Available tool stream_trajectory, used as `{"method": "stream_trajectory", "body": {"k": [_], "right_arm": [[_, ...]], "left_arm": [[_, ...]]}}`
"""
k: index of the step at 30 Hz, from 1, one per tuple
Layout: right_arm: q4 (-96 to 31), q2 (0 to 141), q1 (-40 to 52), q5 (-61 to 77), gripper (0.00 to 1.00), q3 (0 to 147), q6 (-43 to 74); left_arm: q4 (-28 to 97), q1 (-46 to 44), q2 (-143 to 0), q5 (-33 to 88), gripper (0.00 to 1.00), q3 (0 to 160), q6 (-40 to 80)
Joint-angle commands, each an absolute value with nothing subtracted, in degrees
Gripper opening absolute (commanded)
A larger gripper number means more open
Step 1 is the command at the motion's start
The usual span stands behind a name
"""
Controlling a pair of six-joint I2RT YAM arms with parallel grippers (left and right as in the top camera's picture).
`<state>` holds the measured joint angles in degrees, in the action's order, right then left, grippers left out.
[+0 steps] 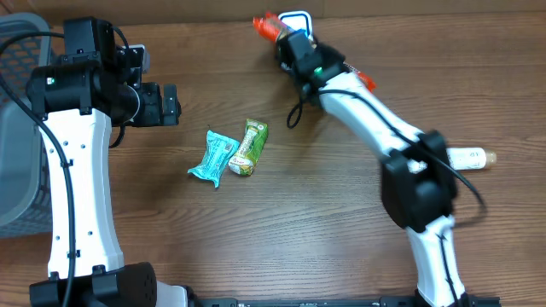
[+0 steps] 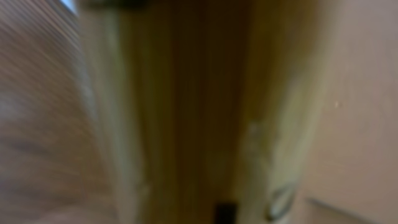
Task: Scan the item barcode
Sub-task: 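Carry the package right and release it beside the tube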
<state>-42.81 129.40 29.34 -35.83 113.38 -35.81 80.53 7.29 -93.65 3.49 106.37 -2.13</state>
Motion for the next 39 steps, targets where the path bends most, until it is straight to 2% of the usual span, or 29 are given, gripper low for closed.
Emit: {"method": "stream_trajectory", "body": {"k": [1,8,14,15,21,26,28,31,35,37,39], "right_arm": [[-46.78,110.10,24.99,-21.26,0.04,115.94,-12.88],[-60.31,103.83,10.92,-1.67,0.04,115.94,17.54],[-65.45,105.86,0.64,-0.95,0.04,109.62,45.23],[-64.88,106.17,-0.99,-0.95,0.04,105.84,52.95],[-58.35,106.54,-3.55,-3.84,0.05,91.55,69.89],[-50.85,106.54,-4.99,-7.75,0.05,82.59,72.90],[-49.45,106.54,-5.30,-8.60,0.08,80.77,72.90],[-50.41,106.54,-5.39,-9.39,0.34,80.53,70.15],[-49.32,106.52,-5.39,-8.62,0.63,82.28,56.64],[-49.74,106.45,-5.39,-5.10,0.69,85.45,47.51],[-50.98,106.37,-5.39,-0.19,0.70,89.34,40.27]], "left_arm": [[80.53,7.70,-93.73,4.08,1.00,106.24,-3.42],[80.53,7.70,-93.73,4.08,1.00,106.24,-3.42],[80.53,7.70,-93.73,4.08,1.00,106.24,-3.42],[80.53,7.70,-93.73,4.08,1.00,106.24,-3.42],[80.53,7.70,-93.73,4.08,0.99,106.24,-3.42],[80.53,7.70,-93.73,4.08,0.99,106.24,-3.42],[80.53,7.70,-93.73,4.08,0.99,106.24,-3.42],[80.53,7.70,-93.73,4.08,1.00,106.24,-3.42],[80.53,7.70,-93.73,4.08,0.99,106.24,-3.42],[80.53,7.70,-93.73,4.08,0.99,106.24,-3.42],[80.53,7.70,-93.73,4.08,0.99,106.24,-3.42]]}}
